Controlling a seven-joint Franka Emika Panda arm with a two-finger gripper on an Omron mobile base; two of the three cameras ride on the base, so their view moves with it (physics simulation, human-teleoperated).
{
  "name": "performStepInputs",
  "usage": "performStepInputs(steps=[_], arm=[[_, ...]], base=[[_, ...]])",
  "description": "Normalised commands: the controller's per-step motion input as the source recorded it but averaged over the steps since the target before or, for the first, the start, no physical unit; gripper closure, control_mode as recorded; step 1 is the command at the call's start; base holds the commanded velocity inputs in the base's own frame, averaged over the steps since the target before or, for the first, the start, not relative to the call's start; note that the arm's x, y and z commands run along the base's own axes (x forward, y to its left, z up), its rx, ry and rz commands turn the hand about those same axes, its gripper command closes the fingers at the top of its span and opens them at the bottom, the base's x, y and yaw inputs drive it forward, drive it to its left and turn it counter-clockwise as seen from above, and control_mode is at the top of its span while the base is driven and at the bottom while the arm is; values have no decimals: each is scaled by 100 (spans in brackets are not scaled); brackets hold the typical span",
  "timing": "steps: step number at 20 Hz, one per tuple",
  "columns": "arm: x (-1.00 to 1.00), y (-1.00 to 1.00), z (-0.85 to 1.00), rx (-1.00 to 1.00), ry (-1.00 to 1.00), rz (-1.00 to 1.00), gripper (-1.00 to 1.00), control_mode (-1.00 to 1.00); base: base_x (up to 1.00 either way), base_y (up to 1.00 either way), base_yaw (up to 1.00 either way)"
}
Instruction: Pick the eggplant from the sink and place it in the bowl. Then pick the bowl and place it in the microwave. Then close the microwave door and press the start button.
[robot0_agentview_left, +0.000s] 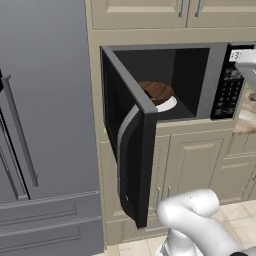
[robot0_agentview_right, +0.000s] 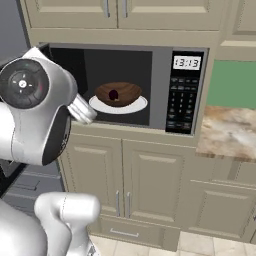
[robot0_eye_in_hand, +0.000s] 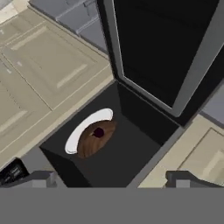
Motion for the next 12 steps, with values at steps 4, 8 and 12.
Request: performStepInputs(steps=[4, 8, 12], arm=[[-100, 28, 45, -40, -11, 30, -100, -100], [-100, 52, 6, -51, -4, 33, -100, -100], [-89, 49, 19, -56, -13, 39, -100, -100]], base=[[0, 0, 0], [0, 0, 0], [0, 0, 0]])
